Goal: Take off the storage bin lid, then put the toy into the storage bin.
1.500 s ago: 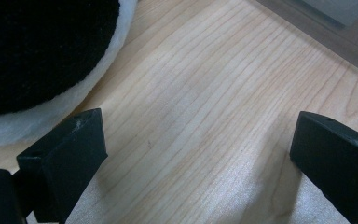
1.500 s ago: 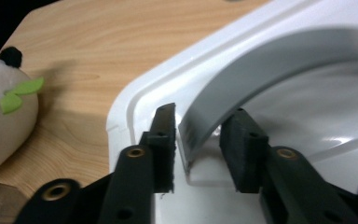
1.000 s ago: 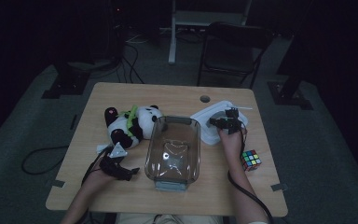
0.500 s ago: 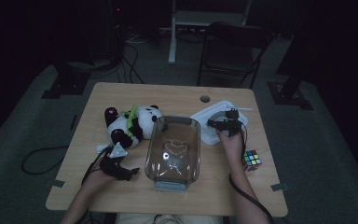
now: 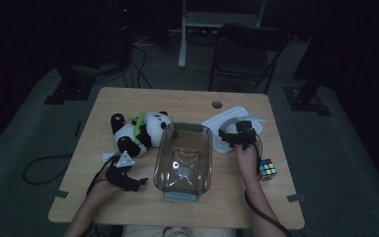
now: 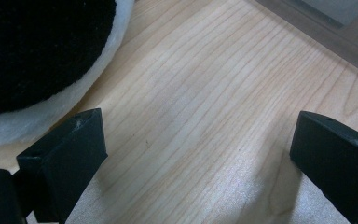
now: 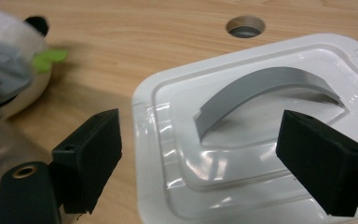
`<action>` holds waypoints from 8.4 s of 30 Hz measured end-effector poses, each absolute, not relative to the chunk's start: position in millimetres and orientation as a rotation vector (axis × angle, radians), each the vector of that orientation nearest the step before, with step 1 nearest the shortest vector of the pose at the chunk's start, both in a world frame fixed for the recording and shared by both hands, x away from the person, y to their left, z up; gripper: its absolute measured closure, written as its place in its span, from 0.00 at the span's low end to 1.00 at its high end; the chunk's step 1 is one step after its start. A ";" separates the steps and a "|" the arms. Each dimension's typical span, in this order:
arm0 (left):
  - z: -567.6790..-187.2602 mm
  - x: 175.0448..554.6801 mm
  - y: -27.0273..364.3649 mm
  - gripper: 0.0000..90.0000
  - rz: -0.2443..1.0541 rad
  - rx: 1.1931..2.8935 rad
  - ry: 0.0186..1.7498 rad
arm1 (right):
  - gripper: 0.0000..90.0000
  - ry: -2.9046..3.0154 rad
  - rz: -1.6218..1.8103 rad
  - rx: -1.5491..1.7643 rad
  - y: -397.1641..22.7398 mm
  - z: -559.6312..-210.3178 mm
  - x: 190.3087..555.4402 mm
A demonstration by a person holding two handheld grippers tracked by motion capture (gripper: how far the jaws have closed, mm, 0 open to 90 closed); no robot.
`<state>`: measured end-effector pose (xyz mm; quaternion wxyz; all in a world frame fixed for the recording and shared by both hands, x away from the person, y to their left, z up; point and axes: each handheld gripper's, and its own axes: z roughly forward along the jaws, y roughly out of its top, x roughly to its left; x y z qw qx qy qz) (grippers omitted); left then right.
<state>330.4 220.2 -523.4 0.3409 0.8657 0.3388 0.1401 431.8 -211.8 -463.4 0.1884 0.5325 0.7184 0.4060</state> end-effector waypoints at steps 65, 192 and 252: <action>-510.4 324.8 190.8 0.05 0.344 2.240 0.878 | 0.14 2.532 1.080 0.870 -209.5 -526.5 323.1; -312.2 434.6 262.2 0.78 0.533 1.822 1.271 | 0.12 2.377 1.116 1.096 -67.2 -511.8 335.9; -386.1 417.6 188.8 0.45 0.243 2.179 1.069 | 0.12 2.387 1.099 1.110 -65.3 -511.2 351.8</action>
